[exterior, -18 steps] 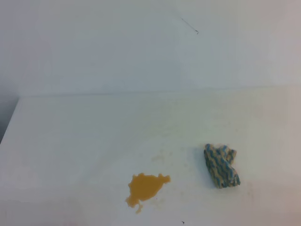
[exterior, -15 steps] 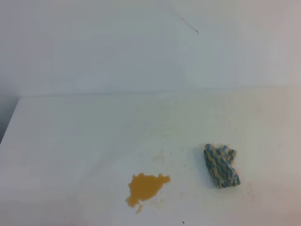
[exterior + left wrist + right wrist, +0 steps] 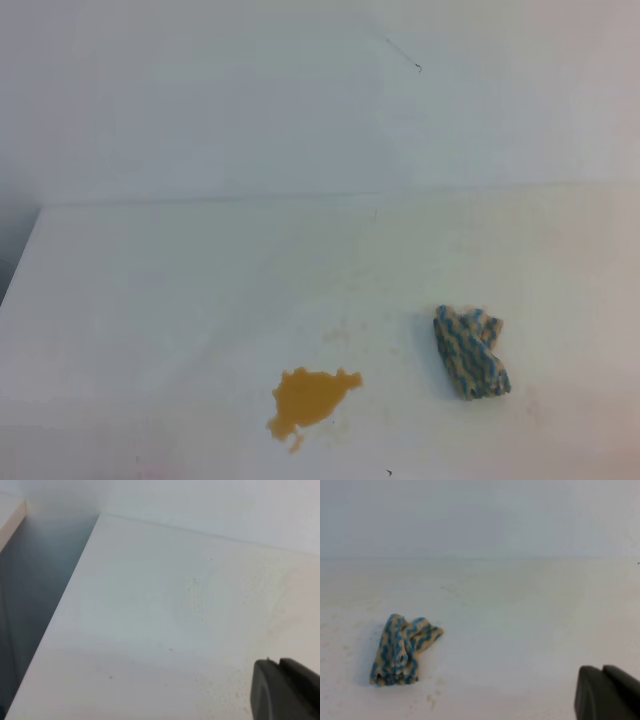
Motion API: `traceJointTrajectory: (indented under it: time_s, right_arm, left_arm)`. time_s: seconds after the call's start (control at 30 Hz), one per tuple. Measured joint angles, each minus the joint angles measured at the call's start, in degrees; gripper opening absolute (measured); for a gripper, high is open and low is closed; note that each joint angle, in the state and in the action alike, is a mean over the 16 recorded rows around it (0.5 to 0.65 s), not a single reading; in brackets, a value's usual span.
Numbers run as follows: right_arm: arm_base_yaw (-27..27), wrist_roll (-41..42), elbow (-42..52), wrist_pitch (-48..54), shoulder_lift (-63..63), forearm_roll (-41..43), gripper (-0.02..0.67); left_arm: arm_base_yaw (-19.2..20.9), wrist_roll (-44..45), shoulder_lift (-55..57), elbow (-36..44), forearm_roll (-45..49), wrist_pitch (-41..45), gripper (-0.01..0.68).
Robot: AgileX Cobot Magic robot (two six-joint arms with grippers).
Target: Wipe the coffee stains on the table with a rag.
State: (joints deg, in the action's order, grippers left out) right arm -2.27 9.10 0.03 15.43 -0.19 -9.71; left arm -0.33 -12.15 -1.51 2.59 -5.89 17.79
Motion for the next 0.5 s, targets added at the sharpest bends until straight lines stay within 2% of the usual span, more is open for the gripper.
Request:
traceJointTrajectory:
  time_s: [0.5]
  right_arm:
    - [0.0, 0.0, 0.0, 0.0, 0.0, -0.3, -0.002]
  left_arm:
    - [0.0, 0.0, 0.0, 0.0, 0.0, 0.0, -0.001]
